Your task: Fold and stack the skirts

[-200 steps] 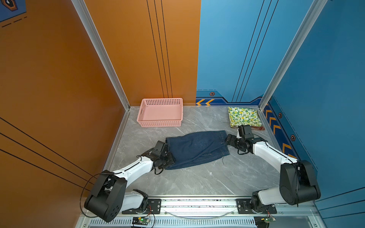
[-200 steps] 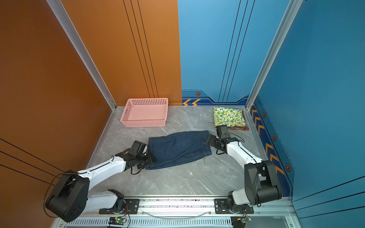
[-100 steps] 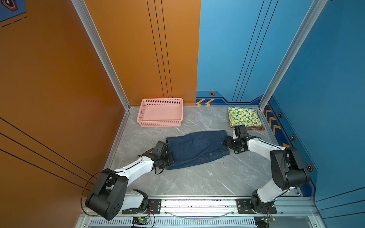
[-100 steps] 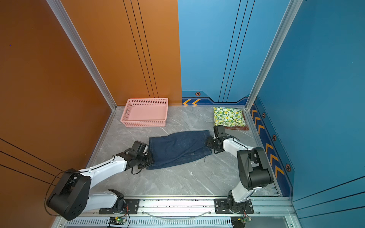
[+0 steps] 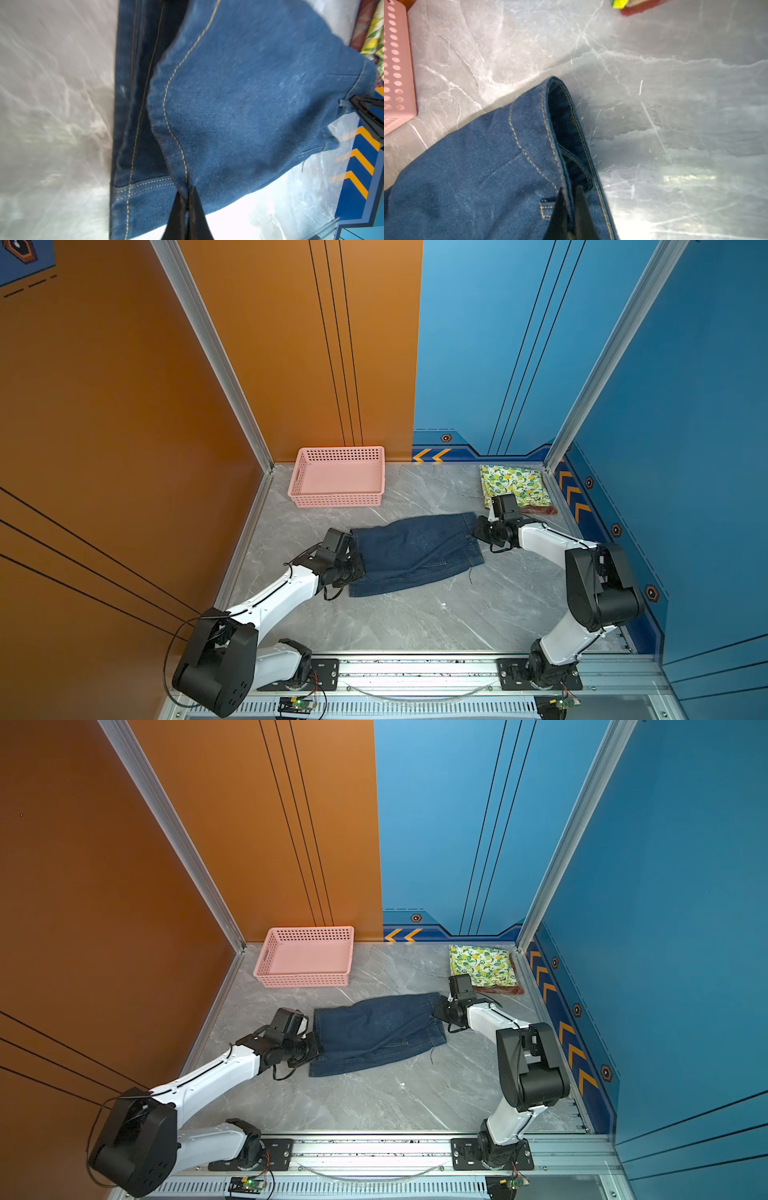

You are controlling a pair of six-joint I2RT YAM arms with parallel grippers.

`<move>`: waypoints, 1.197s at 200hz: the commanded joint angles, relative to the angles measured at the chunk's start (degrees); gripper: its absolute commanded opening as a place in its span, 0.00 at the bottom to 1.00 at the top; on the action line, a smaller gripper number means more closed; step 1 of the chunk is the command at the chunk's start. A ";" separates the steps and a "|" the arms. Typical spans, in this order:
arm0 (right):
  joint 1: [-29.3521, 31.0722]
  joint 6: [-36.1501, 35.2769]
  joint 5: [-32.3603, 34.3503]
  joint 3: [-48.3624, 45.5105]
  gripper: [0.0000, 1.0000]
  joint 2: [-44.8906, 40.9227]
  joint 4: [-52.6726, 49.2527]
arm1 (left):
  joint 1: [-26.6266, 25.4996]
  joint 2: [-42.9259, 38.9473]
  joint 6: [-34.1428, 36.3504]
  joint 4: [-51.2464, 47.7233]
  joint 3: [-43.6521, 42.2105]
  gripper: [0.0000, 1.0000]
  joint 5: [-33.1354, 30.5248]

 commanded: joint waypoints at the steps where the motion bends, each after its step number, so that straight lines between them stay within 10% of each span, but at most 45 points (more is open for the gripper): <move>1: 0.82 -0.60 0.58 4.30 0.00 -3.22 -3.10 | 3.24 -0.98 3.81 -4.51 4.67 0.00 0.38; 84: 6.00 -1.06 5.95 5.45 0.00 -13.89 -12.60 | 9.28 -3.06 8.47 -10.51 9.95 0.00 2.66; 155: 7.76 -1.36 9.20 -11.68 0.00 -16.47 -9.08 | 3.66 -4.85 2.55 -1.94 -6.94 0.00 1.24; 239: 6.66 -3.05 8.57 -8.66 0.06 -8.61 -7.89 | -0.05 -2.97 1.86 -1.92 -6.32 0.00 -1.86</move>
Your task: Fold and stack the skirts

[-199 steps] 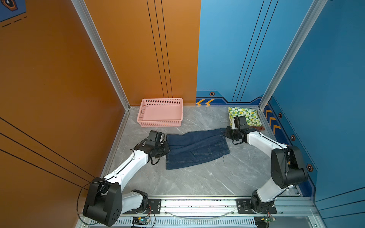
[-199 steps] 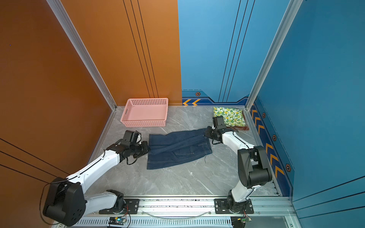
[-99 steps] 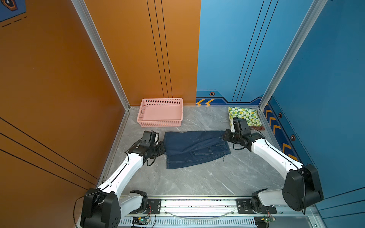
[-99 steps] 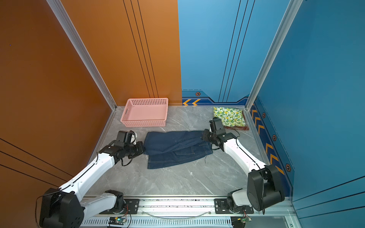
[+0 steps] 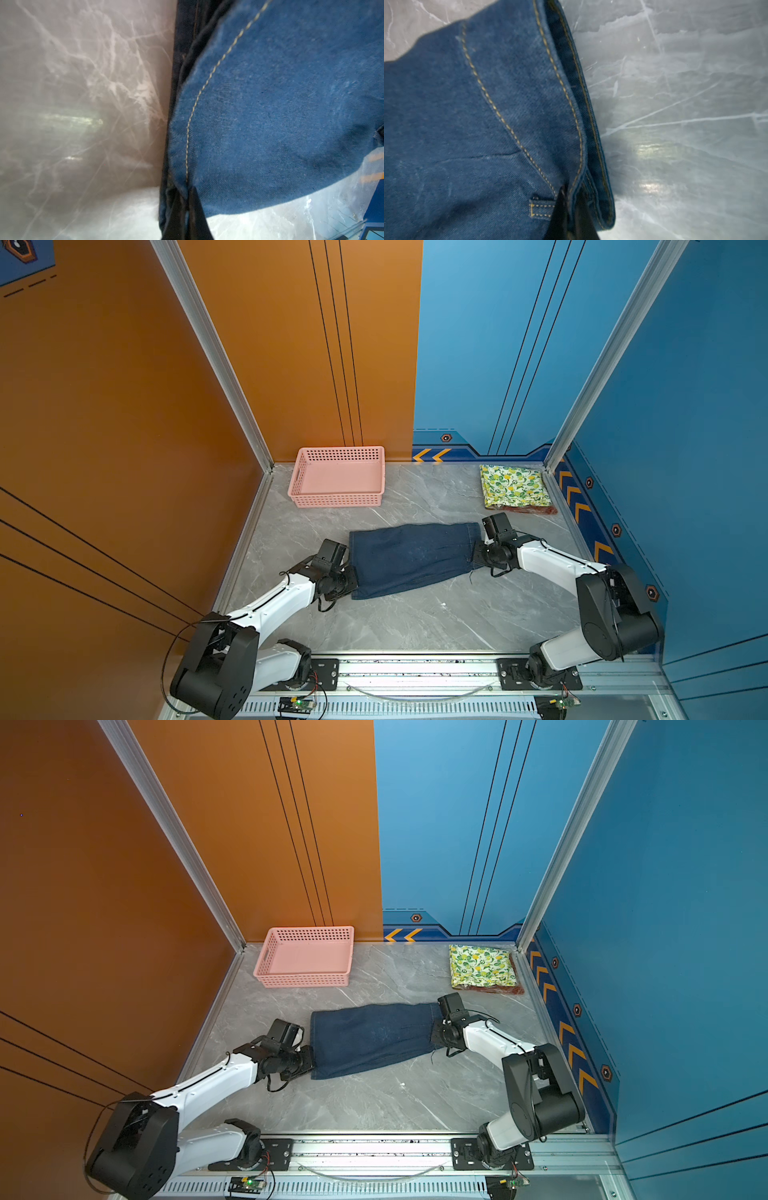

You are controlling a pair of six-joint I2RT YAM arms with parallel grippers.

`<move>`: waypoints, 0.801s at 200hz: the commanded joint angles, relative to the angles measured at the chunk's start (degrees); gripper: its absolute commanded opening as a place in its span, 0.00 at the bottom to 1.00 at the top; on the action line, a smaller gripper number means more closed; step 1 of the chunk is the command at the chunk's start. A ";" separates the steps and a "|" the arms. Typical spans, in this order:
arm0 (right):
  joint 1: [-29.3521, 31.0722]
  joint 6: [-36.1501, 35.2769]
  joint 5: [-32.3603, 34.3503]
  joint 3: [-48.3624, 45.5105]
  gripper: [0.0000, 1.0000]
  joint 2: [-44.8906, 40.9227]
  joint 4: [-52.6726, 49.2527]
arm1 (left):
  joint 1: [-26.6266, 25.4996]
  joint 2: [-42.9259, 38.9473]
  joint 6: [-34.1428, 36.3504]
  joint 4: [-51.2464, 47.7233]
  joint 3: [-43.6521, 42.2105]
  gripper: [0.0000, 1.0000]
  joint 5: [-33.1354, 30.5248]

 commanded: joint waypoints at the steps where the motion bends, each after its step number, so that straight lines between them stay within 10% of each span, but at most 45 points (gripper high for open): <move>1: -0.36 -1.55 1.45 2.31 0.07 0.17 -0.33 | -0.20 -1.52 0.31 -1.36 1.83 0.00 -2.04; 21: -0.62 -2.50 2.22 3.47 0.23 -0.77 -2.46 | -0.15 -3.09 0.80 -3.30 2.99 0.01 -2.40; 52: -1.00 -4.28 3.32 4.79 0.60 -5.27 -6.05 | 0.08 -7.25 2.33 -8.30 5.67 0.52 -4.39; 73: -1.04 -5.23 3.40 8.31 0.70 -8.95 -8.53 | 0.67 -10.09 4.02 -12.96 9.62 0.67 -6.86; 160: 7.49 3.78 -2.62 16.79 0.89 0.57 9.13 | -9.31 8.14 2.82 5.08 21.26 0.72 -8.86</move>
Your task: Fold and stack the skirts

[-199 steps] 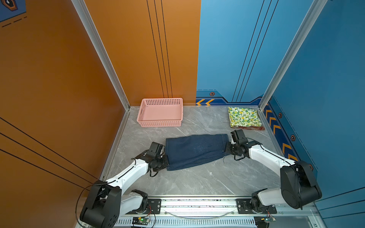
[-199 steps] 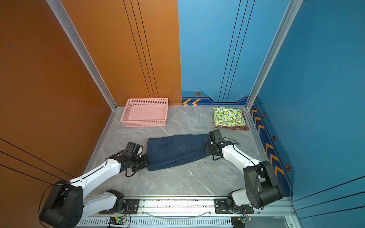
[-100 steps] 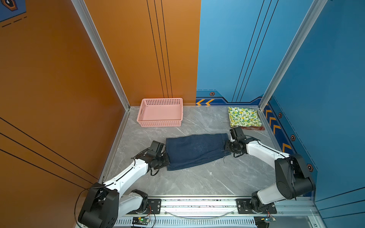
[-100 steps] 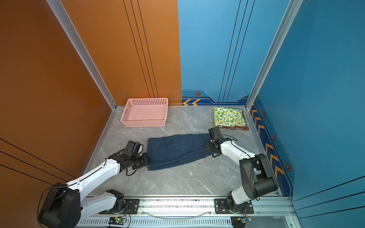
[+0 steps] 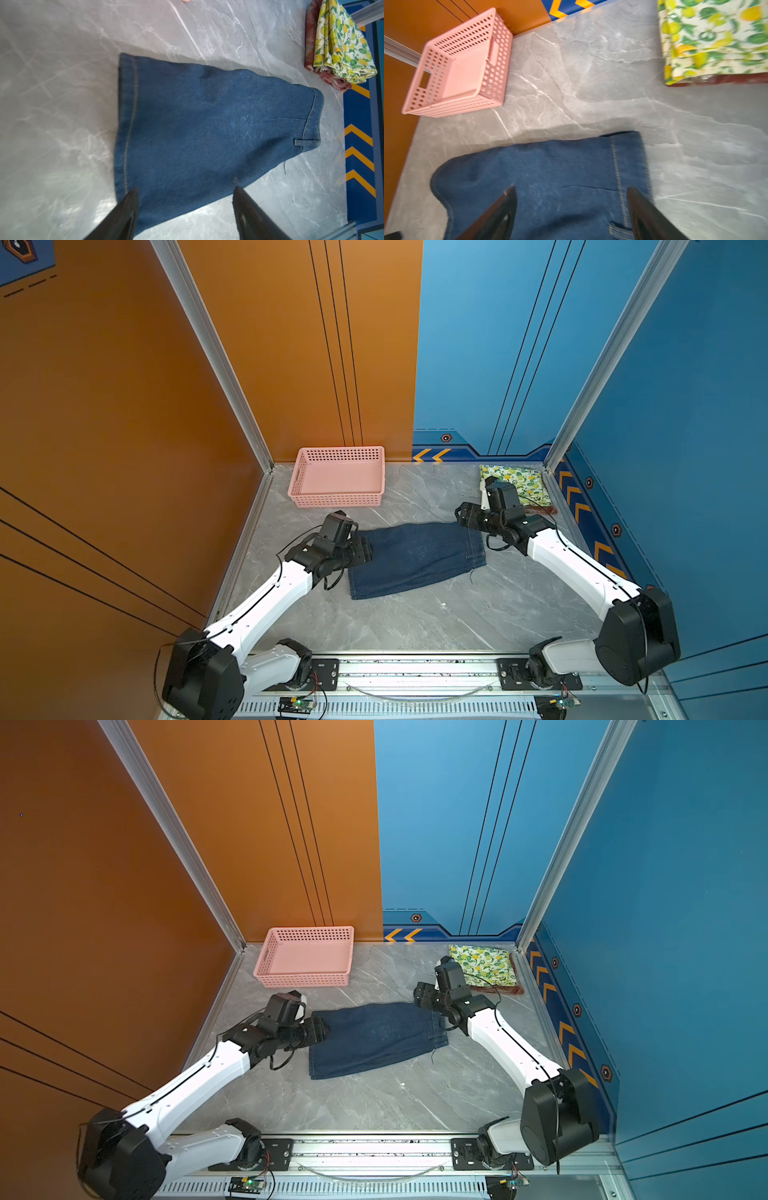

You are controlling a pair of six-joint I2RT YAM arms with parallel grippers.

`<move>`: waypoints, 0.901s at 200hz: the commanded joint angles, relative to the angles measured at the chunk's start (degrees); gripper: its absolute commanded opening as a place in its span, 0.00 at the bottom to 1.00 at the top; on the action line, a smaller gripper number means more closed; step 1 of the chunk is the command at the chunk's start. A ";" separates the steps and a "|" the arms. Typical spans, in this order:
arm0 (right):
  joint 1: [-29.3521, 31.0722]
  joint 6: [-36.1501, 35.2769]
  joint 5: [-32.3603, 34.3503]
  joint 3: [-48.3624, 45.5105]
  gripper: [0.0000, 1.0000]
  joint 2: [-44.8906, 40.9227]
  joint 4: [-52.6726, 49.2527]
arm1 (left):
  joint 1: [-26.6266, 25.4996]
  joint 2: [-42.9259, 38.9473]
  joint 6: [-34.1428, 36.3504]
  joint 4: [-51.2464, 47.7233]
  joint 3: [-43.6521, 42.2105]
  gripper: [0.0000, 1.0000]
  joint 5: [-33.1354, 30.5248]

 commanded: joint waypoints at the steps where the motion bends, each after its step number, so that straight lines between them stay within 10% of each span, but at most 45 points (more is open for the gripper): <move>1: 2.02 4.32 -1.81 1.32 0.90 5.40 7.51 | -2.15 6.94 -0.06 8.96 2.98 0.72 -1.49; 78: 0.92 9.26 -1.11 -7.12 0.98 16.68 28.04 | -0.43 24.21 -2.95 35.04 -2.88 0.70 -7.83; 180: -4.49 5.29 -0.45 -11.54 0.98 18.87 31.06 | 4.02 15.59 -7.36 38.27 -16.54 0.71 -13.89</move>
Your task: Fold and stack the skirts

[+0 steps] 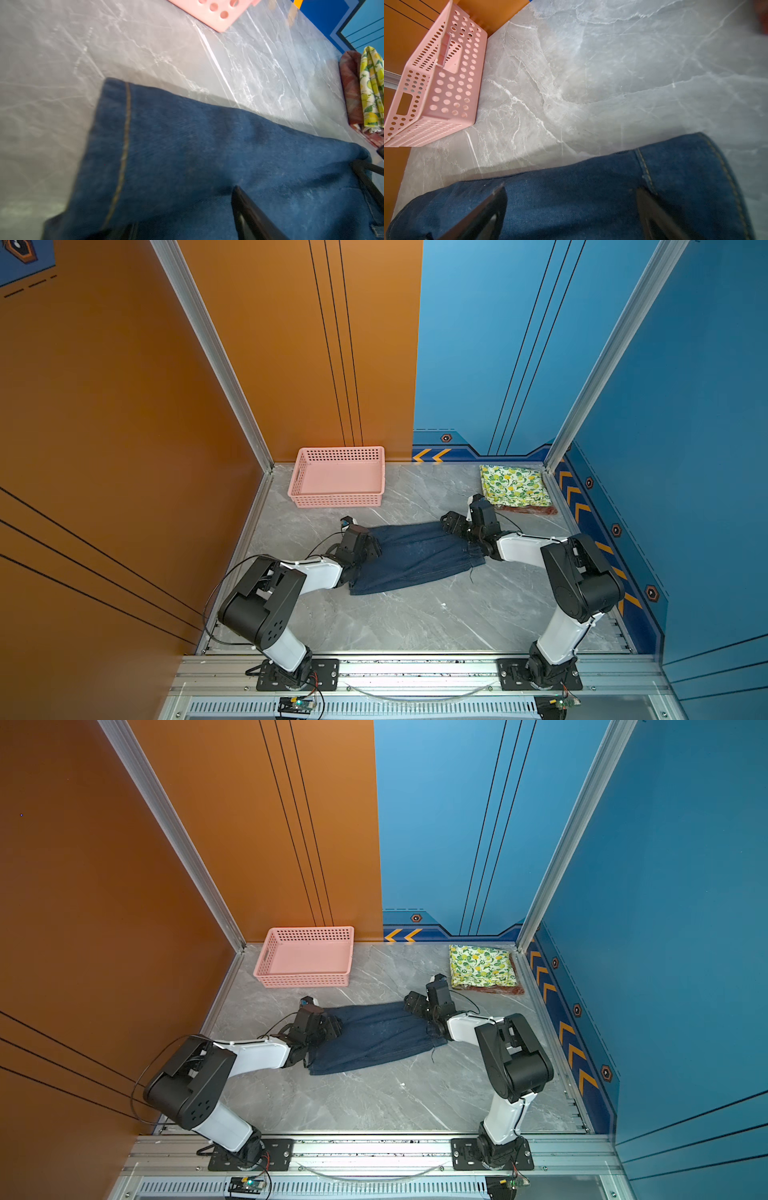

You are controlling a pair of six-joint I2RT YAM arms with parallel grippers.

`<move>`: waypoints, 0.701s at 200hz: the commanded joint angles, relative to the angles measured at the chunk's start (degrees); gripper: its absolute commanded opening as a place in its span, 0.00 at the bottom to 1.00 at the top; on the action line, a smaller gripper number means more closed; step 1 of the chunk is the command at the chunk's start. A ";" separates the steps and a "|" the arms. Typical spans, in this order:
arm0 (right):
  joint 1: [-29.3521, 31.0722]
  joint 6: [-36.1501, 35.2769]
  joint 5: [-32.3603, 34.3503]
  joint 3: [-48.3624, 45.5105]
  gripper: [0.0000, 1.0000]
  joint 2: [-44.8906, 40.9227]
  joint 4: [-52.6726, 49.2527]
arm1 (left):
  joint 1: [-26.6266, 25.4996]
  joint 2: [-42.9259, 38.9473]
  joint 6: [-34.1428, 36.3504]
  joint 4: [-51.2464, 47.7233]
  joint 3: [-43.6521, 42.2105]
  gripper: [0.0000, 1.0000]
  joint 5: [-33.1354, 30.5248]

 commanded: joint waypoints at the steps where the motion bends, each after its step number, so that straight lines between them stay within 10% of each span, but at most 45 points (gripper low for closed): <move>1: -1.09 -2.43 2.11 -0.14 0.98 -0.23 -2.51 | 1.39 -3.71 -1.00 -3.84 -2.11 0.71 -3.06; 67: 1.75 -1.51 2.92 0.10 0.98 -7.57 -5.94 | -8.49 -8.94 1.29 -2.40 3.70 0.73 -1.12; 140: 1.85 4.66 2.85 -1.20 0.96 -6.54 -1.96 | -15.54 14.07 -4.37 15.07 18.26 0.73 -0.79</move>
